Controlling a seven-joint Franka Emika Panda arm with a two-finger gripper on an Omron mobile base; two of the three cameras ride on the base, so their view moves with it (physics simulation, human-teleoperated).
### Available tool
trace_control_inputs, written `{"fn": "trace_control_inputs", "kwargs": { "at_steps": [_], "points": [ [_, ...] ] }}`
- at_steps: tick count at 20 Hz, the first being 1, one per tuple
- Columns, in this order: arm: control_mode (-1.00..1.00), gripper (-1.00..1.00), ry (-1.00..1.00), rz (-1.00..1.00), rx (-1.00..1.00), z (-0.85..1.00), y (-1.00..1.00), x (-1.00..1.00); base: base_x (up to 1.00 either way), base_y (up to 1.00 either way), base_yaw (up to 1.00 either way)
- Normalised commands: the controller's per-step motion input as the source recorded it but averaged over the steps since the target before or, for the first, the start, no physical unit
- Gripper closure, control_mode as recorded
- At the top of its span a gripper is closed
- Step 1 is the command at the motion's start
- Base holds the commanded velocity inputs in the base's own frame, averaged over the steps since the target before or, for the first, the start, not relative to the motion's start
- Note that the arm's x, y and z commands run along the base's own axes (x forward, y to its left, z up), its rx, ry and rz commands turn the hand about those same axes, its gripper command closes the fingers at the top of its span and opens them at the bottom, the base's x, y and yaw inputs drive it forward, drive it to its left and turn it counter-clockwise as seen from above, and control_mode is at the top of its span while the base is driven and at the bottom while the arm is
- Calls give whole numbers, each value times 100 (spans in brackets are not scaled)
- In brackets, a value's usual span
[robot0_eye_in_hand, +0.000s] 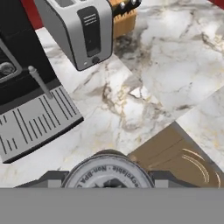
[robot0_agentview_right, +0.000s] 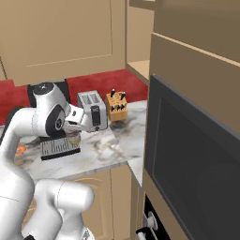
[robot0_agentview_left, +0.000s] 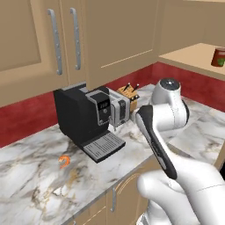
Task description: Restock the canned food cabinet by taking the new fresh canned food from the counter and placing it in the cabinet. Then, take the old canned food from the cabinet and place it on the counter.
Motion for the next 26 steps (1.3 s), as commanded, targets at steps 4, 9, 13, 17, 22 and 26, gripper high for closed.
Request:
{"fn": "trace_control_inputs", "kwargs": {
  "at_steps": [4, 9, 13, 17, 22, 26],
  "points": [
    [-100, 100, 6, -12, 0, 29, -13, -11, 0, 0, 0],
    [100, 100, 0, 0, 0, 0, 0, 0, 0, 0, -16],
    [100, 100, 0, 0, 0, 0, 0, 0, 0, 0, -45],
    [100, 100, 0, 0, 0, 0, 0, 0, 0, 0, -55],
    [100, 100, 0, 0, 0, 0, 0, 0, 0, 0, -63],
    [100, 100, 0, 0, 0, 0, 0, 0, 4, 9, -65]
  ]
}}
